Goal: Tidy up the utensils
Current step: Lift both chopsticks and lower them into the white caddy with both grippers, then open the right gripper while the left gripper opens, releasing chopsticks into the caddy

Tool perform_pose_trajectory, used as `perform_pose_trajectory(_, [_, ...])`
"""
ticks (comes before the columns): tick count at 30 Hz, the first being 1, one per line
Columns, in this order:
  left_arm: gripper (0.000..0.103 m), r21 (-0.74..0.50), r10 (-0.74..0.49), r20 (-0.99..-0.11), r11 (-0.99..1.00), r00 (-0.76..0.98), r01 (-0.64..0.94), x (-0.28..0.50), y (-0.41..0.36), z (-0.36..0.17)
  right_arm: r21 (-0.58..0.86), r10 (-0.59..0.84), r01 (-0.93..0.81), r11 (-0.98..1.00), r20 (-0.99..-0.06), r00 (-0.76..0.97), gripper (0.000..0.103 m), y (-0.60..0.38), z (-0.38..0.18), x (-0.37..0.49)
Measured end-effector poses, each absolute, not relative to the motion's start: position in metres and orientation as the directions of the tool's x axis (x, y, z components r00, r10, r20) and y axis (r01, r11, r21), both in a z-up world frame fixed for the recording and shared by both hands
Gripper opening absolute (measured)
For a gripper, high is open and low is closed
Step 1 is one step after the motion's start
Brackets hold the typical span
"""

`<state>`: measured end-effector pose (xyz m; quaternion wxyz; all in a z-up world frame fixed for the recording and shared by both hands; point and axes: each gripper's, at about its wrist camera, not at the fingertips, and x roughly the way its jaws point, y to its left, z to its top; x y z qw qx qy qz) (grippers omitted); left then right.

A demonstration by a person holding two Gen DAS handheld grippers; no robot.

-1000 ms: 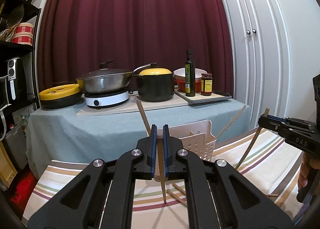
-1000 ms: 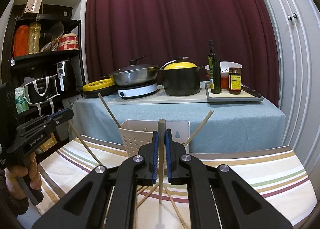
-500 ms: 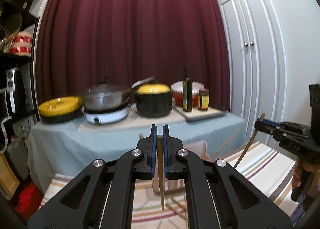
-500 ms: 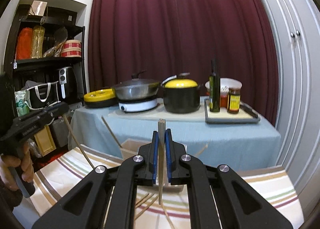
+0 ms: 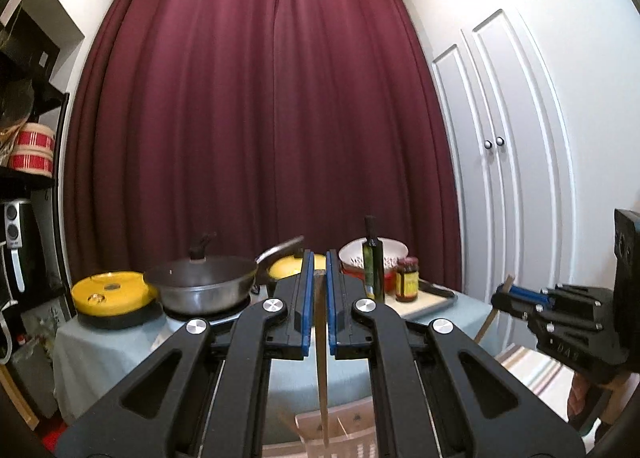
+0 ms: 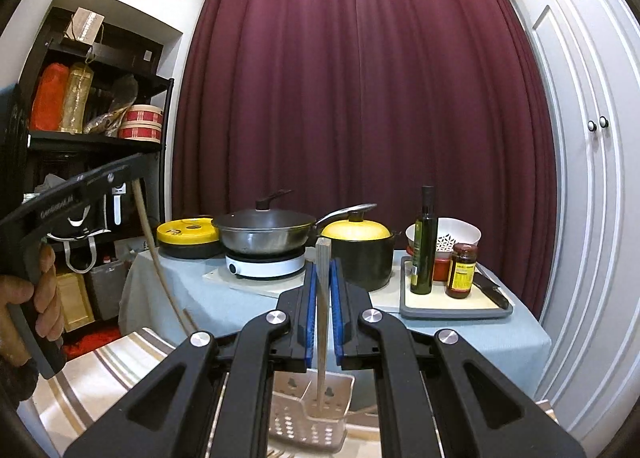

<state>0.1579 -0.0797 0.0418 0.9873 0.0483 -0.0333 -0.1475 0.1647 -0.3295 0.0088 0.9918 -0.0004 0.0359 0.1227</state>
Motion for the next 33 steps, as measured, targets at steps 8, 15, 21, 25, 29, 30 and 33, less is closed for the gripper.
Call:
perform_pose_trajectory(8, [0.006,0.074,-0.271,0.034,0.961,0.962,0.268,0.198,-0.086,0.024,0.022,0.241,-0.240,0.970,-0.118,0.963,0.008,-0.329,-0.012,0.200])
perform_pose_trajectory(15, [0.006,0.061,-0.250,-0.019,0.966,0.968,0.251,0.227,-0.086,-0.007,0.050,0.247,-0.242,0.969,-0.180,0.952,0.008,-0.328,-0.041,0.222])
perform_pose_trajectory(21, [0.006,0.063,-0.263,-0.101,0.961,0.960,0.270,0.241,-0.091,-0.035,0.089,0.270,-0.256,0.963,-0.231,0.935,0.008,-0.328,-0.064,0.233])
perform_pose_trajectory(25, [0.022,0.059,-0.260,-0.149,0.961,0.954,0.271,0.245,-0.093,-0.049,0.097,0.270,-0.253,0.962,-0.250,0.930,0.019,-0.327,-0.070,0.231])
perform_pose_trajectory(29, [0.050,0.033,-0.268,-0.147,0.961,0.952,0.275,0.235,-0.087,-0.052,0.095,0.253,-0.237,0.967,-0.223,0.941,0.048,-0.328,-0.065,0.219])
perform_pose_trajectory(30, [0.051,0.033,-0.269,-0.146,0.960,0.952,0.276,0.233,-0.087,-0.053,0.088,0.247,-0.233,0.969,-0.219,0.944,0.048,-0.328,-0.063,0.214])
perform_pose_trajectory(33, [0.057,0.043,-0.274,-0.153,0.958,0.950,0.283,0.218,-0.085,-0.053,0.089,0.242,-0.228,0.970,-0.209,0.947,0.051,-0.330,-0.059,0.199])
